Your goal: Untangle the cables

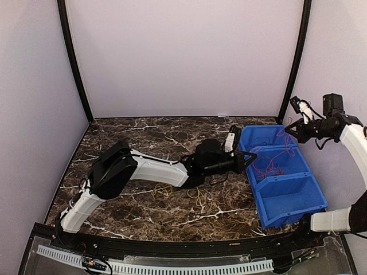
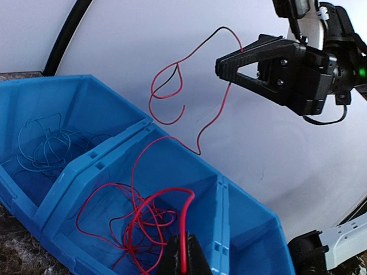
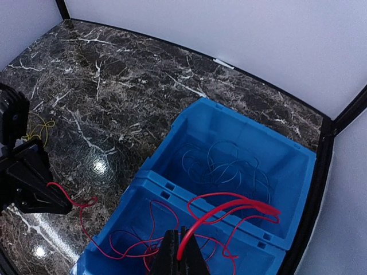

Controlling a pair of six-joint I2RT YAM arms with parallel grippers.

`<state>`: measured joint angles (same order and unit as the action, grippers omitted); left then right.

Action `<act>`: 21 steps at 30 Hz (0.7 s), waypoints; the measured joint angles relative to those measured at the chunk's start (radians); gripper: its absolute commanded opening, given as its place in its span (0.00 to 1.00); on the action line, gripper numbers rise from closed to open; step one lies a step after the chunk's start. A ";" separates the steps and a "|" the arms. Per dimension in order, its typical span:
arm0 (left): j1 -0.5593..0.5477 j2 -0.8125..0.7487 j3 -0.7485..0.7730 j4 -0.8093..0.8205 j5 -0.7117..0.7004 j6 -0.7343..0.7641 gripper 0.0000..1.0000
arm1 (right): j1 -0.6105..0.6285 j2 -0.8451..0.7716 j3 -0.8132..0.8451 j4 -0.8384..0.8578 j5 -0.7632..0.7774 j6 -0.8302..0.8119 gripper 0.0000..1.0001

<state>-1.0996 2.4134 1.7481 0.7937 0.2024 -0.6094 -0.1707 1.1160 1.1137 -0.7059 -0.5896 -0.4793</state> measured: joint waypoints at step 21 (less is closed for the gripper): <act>0.000 0.244 0.379 -0.159 0.011 -0.034 0.00 | -0.001 0.096 0.040 -0.355 0.137 -0.144 0.57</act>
<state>-1.1000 2.6575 2.1269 0.6350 0.2138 -0.6437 -0.1715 1.2118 1.1538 -1.0607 -0.4526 -0.6231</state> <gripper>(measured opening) 0.021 0.578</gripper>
